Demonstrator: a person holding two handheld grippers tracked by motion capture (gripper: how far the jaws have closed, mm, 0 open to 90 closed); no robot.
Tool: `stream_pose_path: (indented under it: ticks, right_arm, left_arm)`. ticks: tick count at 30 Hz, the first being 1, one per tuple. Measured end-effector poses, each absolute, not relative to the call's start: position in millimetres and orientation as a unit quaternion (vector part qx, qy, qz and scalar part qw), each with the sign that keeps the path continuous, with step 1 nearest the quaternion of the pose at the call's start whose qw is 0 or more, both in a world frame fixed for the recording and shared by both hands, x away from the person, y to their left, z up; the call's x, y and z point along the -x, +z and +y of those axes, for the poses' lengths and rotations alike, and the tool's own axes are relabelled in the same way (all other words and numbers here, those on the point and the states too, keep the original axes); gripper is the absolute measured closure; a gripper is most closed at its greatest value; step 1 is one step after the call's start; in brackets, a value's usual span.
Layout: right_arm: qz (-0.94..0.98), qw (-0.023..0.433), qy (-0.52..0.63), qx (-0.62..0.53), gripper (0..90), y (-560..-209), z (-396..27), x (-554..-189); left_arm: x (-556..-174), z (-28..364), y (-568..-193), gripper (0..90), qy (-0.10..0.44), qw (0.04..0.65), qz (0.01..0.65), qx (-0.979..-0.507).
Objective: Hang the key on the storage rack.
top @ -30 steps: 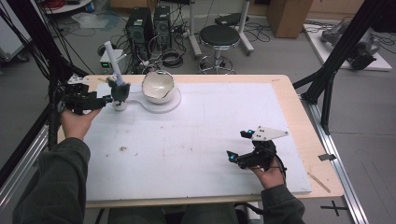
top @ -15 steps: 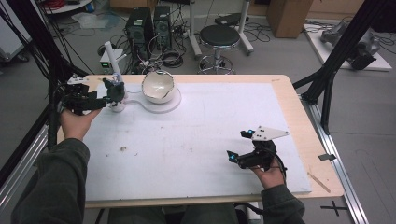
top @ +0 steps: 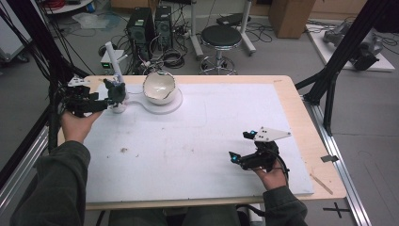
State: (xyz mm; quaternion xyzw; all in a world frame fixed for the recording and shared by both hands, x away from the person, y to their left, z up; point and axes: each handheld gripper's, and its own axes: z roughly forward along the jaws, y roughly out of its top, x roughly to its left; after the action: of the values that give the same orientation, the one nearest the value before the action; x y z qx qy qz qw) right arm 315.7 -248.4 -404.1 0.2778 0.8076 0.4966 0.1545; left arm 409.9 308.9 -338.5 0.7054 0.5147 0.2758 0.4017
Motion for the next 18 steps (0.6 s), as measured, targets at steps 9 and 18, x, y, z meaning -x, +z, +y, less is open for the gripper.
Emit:
stream_pose_path:
  ticks: [9, 18]
  right_arm:
    - [0.809, 0.157, 0.494, -0.278, 4.5, -404, -249, -316]
    - [0.808, 0.157, 0.493, -0.281, 4.5, -405, -248, -317]
  left_arm:
    - [-403, 308, -340, 34.8, 0.275, 0.408, 0.510, -0.706]
    - [-395, 310, -341, 33.7, 0.275, 0.413, 0.508, -0.704]
